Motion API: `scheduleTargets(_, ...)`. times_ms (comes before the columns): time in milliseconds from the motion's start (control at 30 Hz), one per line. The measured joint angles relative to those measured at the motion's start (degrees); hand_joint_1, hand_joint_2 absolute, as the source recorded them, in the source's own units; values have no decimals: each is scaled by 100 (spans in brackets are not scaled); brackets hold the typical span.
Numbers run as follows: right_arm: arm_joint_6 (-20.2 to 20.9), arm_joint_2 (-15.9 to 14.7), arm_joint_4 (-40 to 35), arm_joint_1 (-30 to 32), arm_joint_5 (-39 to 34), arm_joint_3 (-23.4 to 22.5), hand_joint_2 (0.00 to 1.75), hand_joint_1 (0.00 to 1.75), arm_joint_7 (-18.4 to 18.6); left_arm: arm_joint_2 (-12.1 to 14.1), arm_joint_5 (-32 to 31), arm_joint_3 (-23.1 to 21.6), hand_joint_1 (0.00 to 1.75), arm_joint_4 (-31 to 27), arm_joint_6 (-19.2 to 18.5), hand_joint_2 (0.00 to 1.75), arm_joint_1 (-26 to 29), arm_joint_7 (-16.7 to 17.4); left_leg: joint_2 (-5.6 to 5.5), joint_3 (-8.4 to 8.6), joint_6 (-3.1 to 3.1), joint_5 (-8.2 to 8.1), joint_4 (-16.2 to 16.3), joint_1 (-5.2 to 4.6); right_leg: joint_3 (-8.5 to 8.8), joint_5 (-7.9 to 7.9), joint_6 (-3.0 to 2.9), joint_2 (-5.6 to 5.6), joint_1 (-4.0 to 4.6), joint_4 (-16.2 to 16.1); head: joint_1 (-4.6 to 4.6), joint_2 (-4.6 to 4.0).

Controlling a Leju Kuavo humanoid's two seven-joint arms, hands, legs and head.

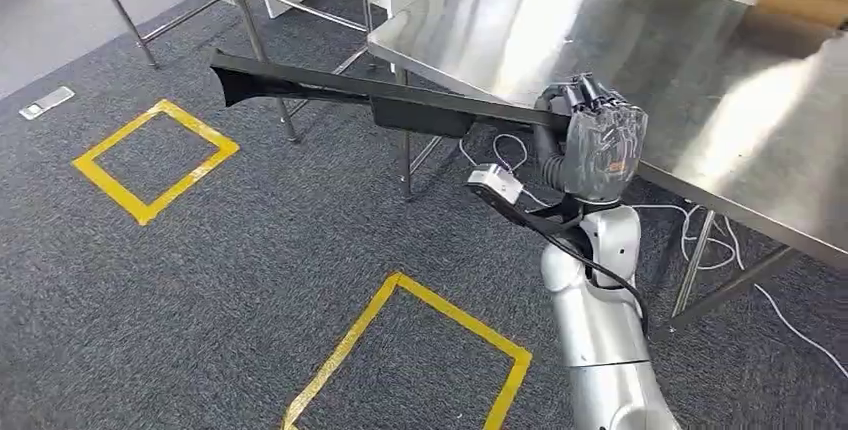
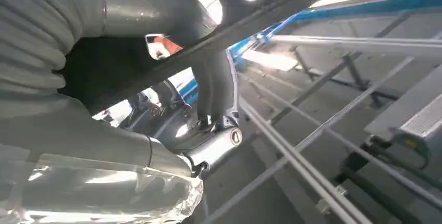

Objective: Take the parts from the cabinet and place them on the table.

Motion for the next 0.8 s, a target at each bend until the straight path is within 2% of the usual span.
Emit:
scheduleTargets(67,-2,-31,-2,-9,4,-17,175,175,-118,4,2,4,0,0,4,175,-17,-4,36,-10,23,15,22,-52,-40,47,73,52,-50,-31,-2,0)
scheduleTargets(100,-2,-42,-2,-13,22,-33,175,175,-155,0,2,4,0,0,4,175,-16,-11,82,4,77,64,-37,-40,-64,69,117,88,-21,-53,2,0)
scheduleTargets(133,-2,-55,-2,-12,33,-50,175,175,-198,-9,4,7,0,0,4,175,-21,-13,138,17,110,124,-110,3,-117,13,115,-63,-17,29,0,0)
scheduleTargets(167,-2,-61,0,-36,35,-50,175,175,-203,-4,4,7,0,0,2,175,-13,-18,147,17,129,144,-139,-14,-228,-125,106,-339,-5,207,33,0)
scheduleTargets(200,-2,-63,2,-58,39,-48,175,175,-207,-2,4,9,0,0,2,175,-13,-17,183,-1,164,162,-137,-15,-385,-324,79,-451,-10,574,68,0)
scheduleTargets(233,-2,-66,7,-61,33,-48,175,175,-207,-2,4,9,0,0,2,175,-3,-17,223,-16,167,166,-136,-27,-607,-535,64,-501,-23,1081,63,0)
scheduleTargets(267,-2,-70,13,-55,28,-50,175,175,-207,0,4,9,0,0,-4,175,6,-17,259,-32,169,167,-135,-34,-785,-681,67,-515,-29,1508,68,0)
scheduleTargets(300,-2,-74,28,-50,24,-55,175,175,-207,2,4,11,0,0,-7,175,13,-17,301,-39,167,172,-133,-34,-878,-727,101,-521,-36,1758,70,0)
scheduleTargets(333,-2,-81,46,-41,11,-57,175,175,-223,2,4,11,0,0,-13,175,20,-17,329,-39,165,173,-133,-34,-823,-678,143,-526,-47,1687,68,0)
scheduleTargets(367,-2,-85,57,-39,2,-59,175,175,-245,2,4,11,0,0,-15,175,20,-17,354,-38,161,175,-130,-33,-619,-543,199,-534,-62,1363,72,0)
scheduleTargets(433,-2,-83,59,-46,2,-59,175,175,-280,2,4,11,0,0,-33,175,8,-17,386,-33,140,174,-116,-32,-31,-200,281,-595,-76,309,72,0)
scheduleTargets(467,-2,-83,59,-61,2,-59,175,175,-280,2,2,11,0,0,-35,175,6,-17,400,-51,100,162,-95,-69,150,-199,248,-642,-58,-56,74,0)
scheduleTargets(500,-2,-72,59,-65,4,-59,175,175,-280,2,2,11,0,0,-35,175,4,-20,405,-75,68,160,-81,-89,176,-163,196,-630,-20,-68,57,0)
scheduleTargets(533,-2,-79,61,-62,13,-63,175,175,-280,7,0,11,0,0,-37,175,5,-26,409,-85,63,148,-61,-96,160,-141,173,-622,-75,-88,55,0)
scheduleTargets(567,-2,-83,68,-55,11,-72,175,175,-280,26,0,11,0,0,-41,175,8,-33,406,-94,147,160,-54,-79,161,-142,176,-614,-79,-81,55,0)
scheduleTargets(600,-2,-83,70,-52,2,-79,175,175,-280,26,0,11,0,0,-46,175,10,-35,412,-94,148,161,-56,-66,162,-141,174,-608,-60,-79,59,0)
scheduleTargets(633,-2,-85,72,-59,-2,-83,175,175,-277,31,-2,11,0,0,-50,175,9,-46,412,-93,144,167,-57,-53,158,-132,156,-606,-38,-78,59,0)
scheduleTargets(800,-2,-127,87,-56,11,-85,175,175,-168,35,-26,11,0,0,-120,175,5,-88,409,-80,81,204,-100,-32,153,-127,136,-606,-13,-77,57,0)
